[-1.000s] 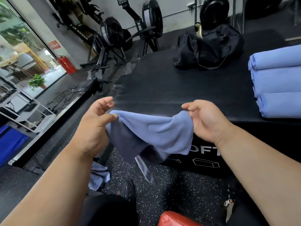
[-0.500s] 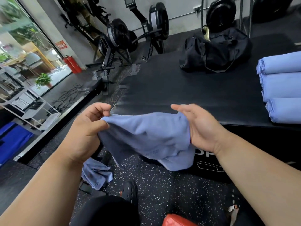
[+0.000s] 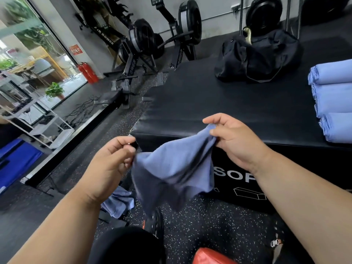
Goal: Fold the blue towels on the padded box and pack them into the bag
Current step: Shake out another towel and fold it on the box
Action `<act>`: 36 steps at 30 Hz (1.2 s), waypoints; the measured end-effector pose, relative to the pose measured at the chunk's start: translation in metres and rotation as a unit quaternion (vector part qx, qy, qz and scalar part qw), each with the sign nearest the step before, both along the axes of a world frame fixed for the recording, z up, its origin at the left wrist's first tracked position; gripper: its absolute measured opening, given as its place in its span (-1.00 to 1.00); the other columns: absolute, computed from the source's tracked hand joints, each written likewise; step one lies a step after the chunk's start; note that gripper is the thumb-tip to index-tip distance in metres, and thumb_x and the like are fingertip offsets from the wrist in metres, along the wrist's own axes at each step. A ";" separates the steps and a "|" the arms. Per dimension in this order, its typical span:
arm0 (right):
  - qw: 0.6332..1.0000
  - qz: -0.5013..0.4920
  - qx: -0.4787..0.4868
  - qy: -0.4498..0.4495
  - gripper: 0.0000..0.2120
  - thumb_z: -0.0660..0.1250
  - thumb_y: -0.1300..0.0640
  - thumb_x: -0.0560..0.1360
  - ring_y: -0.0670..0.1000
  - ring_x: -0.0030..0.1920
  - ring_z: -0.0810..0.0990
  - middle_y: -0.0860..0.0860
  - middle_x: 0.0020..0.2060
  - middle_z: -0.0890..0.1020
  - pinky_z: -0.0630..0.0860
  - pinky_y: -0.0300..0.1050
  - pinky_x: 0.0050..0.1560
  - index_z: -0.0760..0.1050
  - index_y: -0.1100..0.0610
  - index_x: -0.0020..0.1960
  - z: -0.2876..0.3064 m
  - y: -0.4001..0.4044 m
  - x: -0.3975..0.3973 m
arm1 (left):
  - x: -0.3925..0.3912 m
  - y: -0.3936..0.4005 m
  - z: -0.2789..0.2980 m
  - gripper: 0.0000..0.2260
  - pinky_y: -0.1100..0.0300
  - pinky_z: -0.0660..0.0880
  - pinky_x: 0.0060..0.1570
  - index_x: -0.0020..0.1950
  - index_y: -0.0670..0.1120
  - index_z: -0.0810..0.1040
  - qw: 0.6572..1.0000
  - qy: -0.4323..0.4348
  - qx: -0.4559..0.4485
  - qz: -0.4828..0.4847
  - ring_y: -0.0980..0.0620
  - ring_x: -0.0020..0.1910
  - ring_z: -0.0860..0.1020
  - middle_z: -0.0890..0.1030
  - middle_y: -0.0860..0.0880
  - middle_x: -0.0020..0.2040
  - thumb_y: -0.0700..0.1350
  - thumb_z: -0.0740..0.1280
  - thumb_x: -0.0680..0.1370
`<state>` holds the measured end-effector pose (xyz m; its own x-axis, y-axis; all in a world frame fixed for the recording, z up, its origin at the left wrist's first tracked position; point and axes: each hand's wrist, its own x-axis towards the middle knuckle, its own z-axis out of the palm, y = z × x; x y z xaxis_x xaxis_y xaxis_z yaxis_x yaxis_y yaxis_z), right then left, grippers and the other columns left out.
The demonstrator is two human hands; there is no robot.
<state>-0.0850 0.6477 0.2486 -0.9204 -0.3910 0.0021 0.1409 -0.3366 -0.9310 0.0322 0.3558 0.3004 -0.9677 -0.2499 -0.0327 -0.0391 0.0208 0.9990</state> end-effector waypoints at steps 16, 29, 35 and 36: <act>0.983 0.040 -0.178 -0.015 -0.64 0.14 0.42 0.63 0.03 0.04 0.60 0.06 -0.03 0.65 0.50 -0.03 0.28 0.66 0.15 0.16 0.017 -0.018 -0.002 | -0.017 0.022 -0.097 -0.81 0.22 0.57 -0.42 -0.01 -0.07 0.54 0.932 -0.314 0.173 0.057 0.02 -0.21 0.48 0.46 -0.07 -0.12 0.02 0.44 0.56; 0.987 0.033 -0.154 -0.017 -0.62 0.09 0.42 0.65 0.01 -0.05 0.65 0.04 -0.11 0.69 0.60 -0.10 0.11 0.64 0.16 0.15 0.017 -0.010 -0.005 | -0.044 0.071 -0.137 -0.56 0.07 0.61 -0.13 0.27 -0.14 0.51 0.871 -0.351 0.343 -0.041 -0.07 -0.14 0.67 0.68 -0.14 -0.04 0.22 0.19 0.70; 0.988 0.022 -0.149 -0.020 -0.63 0.10 0.42 0.64 0.02 -0.06 0.65 0.05 -0.11 0.67 0.61 -0.12 0.08 0.65 0.17 0.12 0.011 -0.005 -0.010 | -0.050 0.063 -0.128 -0.74 0.08 0.65 -0.10 -0.14 -0.12 0.66 0.903 -0.279 0.327 0.006 0.01 -0.18 0.63 0.60 -0.02 -0.15 -0.10 0.28 0.68; 0.989 0.020 -0.146 -0.022 -0.62 0.10 0.43 0.64 0.03 -0.05 0.64 0.07 -0.11 0.66 0.61 -0.10 0.09 0.66 0.17 0.11 0.010 -0.004 -0.011 | -0.051 0.059 -0.125 -0.71 0.09 0.62 -0.06 -0.21 -0.10 0.66 0.907 -0.264 0.327 0.014 0.04 -0.24 0.62 0.60 0.01 -0.26 -0.16 0.27 0.67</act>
<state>-0.0963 0.6440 0.2588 -0.9059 -0.4155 0.0815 0.1969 -0.5837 -0.7877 -0.0186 0.4150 0.1759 -0.7676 -0.0349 -0.6400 -0.5070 -0.5777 0.6396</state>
